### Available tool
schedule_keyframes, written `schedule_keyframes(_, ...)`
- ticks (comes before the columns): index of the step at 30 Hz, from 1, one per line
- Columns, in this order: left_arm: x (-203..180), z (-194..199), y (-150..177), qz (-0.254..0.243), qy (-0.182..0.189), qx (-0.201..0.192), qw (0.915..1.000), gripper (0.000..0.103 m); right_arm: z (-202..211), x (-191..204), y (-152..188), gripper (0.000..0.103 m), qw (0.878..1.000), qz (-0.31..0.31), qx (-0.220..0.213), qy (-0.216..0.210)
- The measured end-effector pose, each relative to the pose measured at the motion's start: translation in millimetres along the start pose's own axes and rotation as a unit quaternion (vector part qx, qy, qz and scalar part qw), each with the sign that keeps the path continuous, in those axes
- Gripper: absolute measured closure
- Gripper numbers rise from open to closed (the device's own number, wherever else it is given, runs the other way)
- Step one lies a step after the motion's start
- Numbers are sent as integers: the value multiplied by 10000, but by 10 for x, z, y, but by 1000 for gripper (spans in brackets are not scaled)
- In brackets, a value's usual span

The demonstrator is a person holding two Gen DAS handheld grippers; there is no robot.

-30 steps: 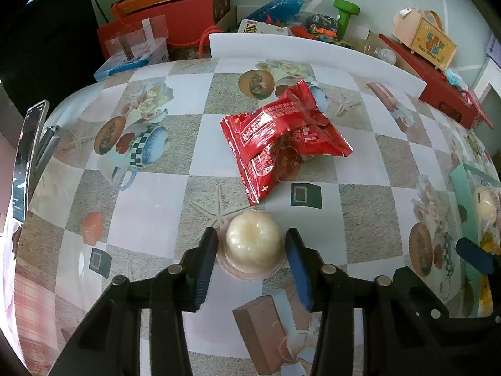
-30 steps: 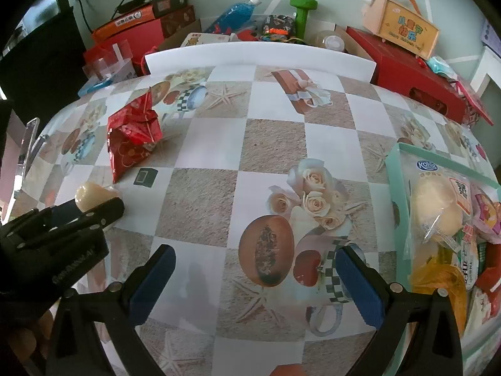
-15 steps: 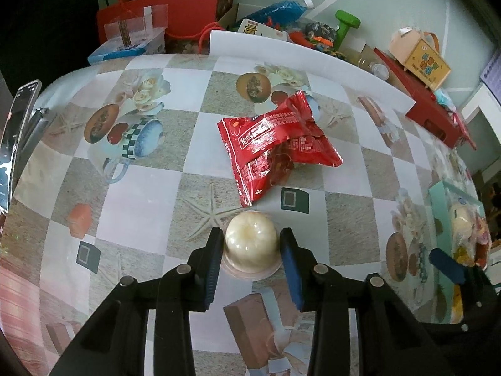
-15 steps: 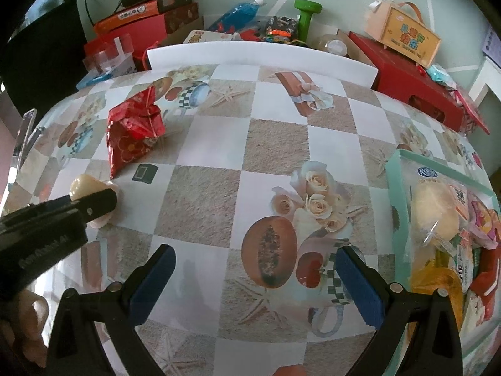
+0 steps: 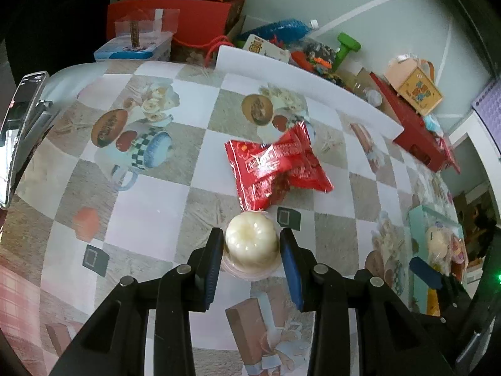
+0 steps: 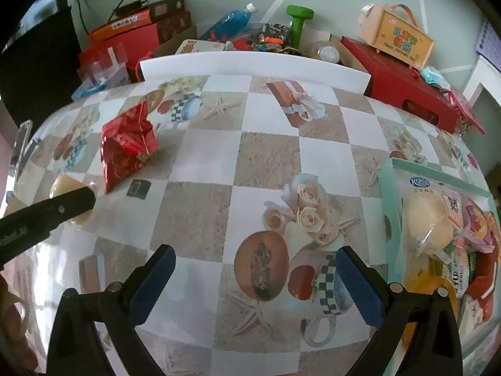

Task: Organize snacks
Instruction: 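Grasp the round bun with left tool while right tool grasps red bag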

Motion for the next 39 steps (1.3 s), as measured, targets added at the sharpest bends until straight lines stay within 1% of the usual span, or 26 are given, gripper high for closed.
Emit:
schedule_keyframes(4, 55, 71, -76, 100, 54, -97, 9999, 65, 34, 38, -98, 0, 9998, -53, -149, -106)
schedule_keyframes(8, 129, 122, -155, 240, 102, -186, 9995, 65, 81, 112, -212, 0, 9989, -149, -331, -297)
schedule_keyframes(11, 219, 143, -224, 352, 86, -270, 9990, 65, 87, 176, -325, 0, 9976, -232, -442, -475)
schedule_keyframes(14, 336, 161, -299, 453, -8, -375, 9983, 65, 78, 240, -464, 0, 9957, -307, -592, -649)
schedule_keyframes(19, 523, 166, -422, 640, -124, -516, 9965, 65, -17, 367, -625, 0, 9918, -438, -663, -997)
schedule_keyframes(22, 586, 173, -485, 670, -179, -611, 9957, 65, -79, 458, -724, 0, 9895, -456, -710, -1176)
schedule_keyframes(25, 646, 166, -540, 739, -204, -666, 9948, 65, -171, 541, -805, 0, 9878, -467, -673, -1324)
schedule_keyframes(27, 676, 153, -552, 782, -198, -657, 9946, 65, -248, 580, -849, 5, 9858, -532, -636, -1461)
schedule_keyframes(30, 705, 132, -563, 824, -212, -641, 9943, 65, -363, 619, -890, 9, 9822, -681, -553, -1660)
schedule_keyframes(33, 698, 123, -561, 821, -200, -630, 9944, 65, -454, 677, -920, 10, 9784, -758, -491, -1858)
schedule_keyframes(35, 685, 112, -560, 807, -188, -616, 9947, 65, -501, 722, -935, 12, 9777, -758, -436, -1910)
schedule_keyframes(38, 672, 101, -554, 800, -174, -594, 9949, 65, -532, 790, -953, 20, 9771, -690, -418, -1967)
schedule_keyframes(39, 671, 97, -553, 802, -175, -588, 9949, 65, -530, 799, -954, 24, 9769, -677, -422, -1984)
Point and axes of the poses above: each gripper's, at about its wrist camera, not at the fingertips, and z roughly against the way its jaws point, x to its left, y to its underside, the point moved 7 cm from there along -z, roughly the way its jaws point, and after that the axes turned 13 degrees about z, right-handed, at the moved point
